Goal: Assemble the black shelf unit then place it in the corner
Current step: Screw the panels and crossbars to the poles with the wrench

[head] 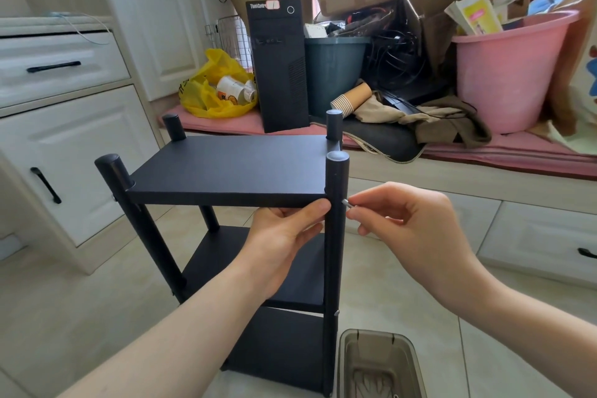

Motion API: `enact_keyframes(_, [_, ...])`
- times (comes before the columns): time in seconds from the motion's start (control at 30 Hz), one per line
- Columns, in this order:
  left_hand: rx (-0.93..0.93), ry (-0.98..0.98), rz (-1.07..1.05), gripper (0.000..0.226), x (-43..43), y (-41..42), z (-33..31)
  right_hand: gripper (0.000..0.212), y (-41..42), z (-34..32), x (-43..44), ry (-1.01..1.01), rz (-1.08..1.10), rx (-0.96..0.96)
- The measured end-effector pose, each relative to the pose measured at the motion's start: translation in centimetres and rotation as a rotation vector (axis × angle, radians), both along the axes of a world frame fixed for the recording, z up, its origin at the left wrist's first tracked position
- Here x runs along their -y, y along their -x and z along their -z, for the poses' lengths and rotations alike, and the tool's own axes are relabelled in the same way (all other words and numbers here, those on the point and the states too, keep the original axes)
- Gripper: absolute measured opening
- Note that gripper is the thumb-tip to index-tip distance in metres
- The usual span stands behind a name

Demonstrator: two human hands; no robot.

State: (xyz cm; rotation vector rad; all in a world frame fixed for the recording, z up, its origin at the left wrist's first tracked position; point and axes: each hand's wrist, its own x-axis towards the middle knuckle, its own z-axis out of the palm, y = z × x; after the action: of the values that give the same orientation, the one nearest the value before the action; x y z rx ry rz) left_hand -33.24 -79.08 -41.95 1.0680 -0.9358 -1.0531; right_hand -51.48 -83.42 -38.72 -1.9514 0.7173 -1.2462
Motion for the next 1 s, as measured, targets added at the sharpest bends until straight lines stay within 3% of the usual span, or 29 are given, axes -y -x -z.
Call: enact_keyframes(1.0, [0.011, 0.006, 0.001, 0.057, 0.17, 0.03, -0.42, 0.015, -0.77, -0.49, 0.41, -0.049, -0.022, -0.015])
